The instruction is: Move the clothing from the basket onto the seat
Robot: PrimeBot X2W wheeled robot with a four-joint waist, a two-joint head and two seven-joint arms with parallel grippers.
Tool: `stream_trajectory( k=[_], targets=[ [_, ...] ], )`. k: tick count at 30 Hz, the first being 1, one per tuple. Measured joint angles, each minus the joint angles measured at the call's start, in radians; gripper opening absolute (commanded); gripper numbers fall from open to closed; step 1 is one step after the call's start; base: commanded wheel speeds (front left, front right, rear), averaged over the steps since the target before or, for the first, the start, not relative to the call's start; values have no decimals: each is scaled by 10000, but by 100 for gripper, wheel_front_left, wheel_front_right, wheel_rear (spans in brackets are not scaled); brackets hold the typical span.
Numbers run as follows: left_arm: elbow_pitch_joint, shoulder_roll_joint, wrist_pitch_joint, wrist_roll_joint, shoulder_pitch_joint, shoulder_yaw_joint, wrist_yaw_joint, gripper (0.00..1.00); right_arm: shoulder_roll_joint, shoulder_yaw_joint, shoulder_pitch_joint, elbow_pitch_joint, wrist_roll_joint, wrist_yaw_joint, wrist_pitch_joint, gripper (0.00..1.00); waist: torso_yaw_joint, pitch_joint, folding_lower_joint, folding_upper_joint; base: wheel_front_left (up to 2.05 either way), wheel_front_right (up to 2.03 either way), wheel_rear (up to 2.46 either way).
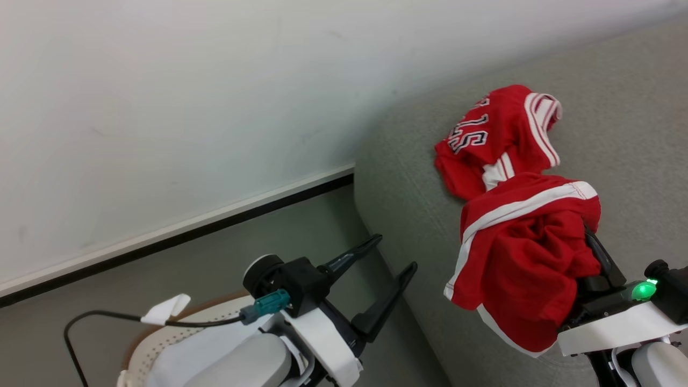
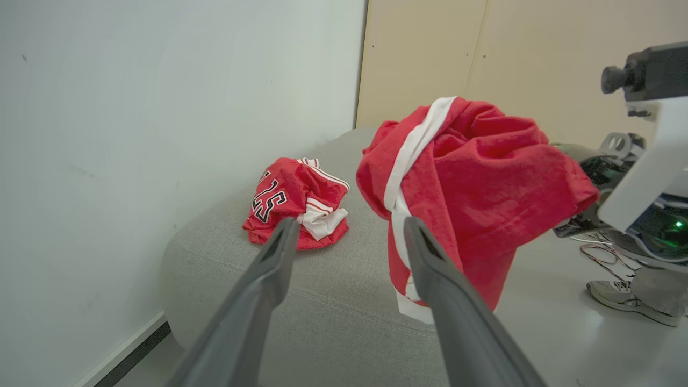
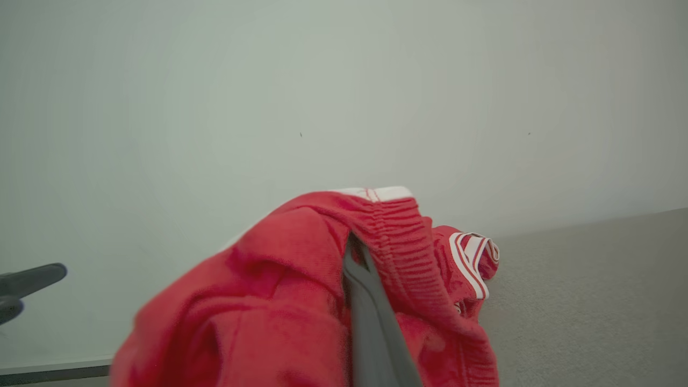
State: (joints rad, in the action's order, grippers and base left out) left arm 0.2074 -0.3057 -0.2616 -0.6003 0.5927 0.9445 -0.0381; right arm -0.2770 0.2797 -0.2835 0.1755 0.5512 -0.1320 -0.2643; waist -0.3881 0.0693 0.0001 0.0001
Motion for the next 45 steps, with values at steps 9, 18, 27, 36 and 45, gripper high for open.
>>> stream_trajectory(
  k=[9,18,27,36,45],
  targets=[
    [-6,56,-25,265,-59,-61,-142,100,115,-265,231,-456,-165,2,0,0,-756,387,0,0,0,0,0],
    [-196,-84,-23,449,-5,-125,-278,100,77,-491,0,-481,-525,0,2,0,-739,948,0,0,0,0,0],
    [-756,-832,253,577,401,-226,-407,100,-184,-2270,-1165,-462,-846,0,0,0,-218,2100,0,-1,0,0,0],
    [-1789,-1904,441,807,759,-525,-449,100,-892,-4295,-2612,-155,-1118,0,539,0,475,3731,2,-1,0,0,0],
    [-2514,-2663,414,834,1078,-963,-437,100,-1371,-6372,-4103,1118,-1371,0,924,0,1208,5380,1,-2,0,0,0]
  ],
)
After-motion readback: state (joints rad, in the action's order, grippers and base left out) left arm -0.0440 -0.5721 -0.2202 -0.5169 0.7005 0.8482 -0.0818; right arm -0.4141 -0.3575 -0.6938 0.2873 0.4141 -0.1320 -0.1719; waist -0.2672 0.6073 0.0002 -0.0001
